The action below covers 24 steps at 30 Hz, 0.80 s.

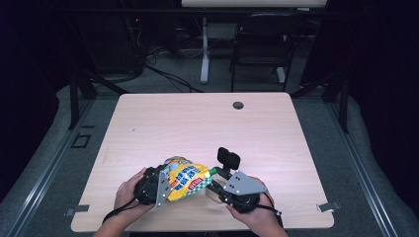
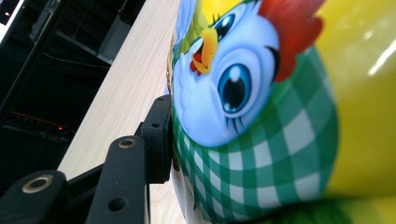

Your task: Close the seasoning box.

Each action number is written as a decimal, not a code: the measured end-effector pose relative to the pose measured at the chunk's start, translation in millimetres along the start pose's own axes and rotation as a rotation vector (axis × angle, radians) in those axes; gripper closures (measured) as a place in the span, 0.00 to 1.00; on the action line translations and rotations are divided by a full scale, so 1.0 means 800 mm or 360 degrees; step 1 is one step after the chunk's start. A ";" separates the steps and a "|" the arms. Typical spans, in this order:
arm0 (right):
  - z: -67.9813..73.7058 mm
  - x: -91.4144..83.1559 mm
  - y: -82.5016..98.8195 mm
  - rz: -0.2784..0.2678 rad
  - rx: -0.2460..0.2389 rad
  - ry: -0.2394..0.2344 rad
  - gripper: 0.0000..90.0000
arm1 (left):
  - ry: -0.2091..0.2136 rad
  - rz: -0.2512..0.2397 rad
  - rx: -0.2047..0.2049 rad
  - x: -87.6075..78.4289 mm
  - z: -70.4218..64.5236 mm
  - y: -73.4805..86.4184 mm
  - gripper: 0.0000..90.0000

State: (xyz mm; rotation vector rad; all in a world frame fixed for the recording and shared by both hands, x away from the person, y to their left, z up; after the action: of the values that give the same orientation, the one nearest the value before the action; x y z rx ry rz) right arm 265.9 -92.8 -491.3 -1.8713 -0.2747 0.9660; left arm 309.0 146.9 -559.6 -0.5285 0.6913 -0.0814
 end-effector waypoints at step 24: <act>0.002 0.002 0.003 0.0003 0.0001 0.0006 0.74 | -0.0134 0.0015 0.0076 -0.005 0.003 -0.002 0.60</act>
State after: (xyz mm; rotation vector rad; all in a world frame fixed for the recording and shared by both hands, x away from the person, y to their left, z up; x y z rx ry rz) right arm 265.2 -92.4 -494.6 -1.8731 -0.2707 0.9639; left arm 307.5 147.3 -554.7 -0.4805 0.6084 -0.0664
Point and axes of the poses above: each handheld gripper's, and its own axes: x roughly forward along the jaws, y roughly out of its underside, z roughly to its left, the point moved 4 cm from there along x, roughly forward along the jaws, and after that the axes turned 6 degrees about z, right-handed, at the moved point
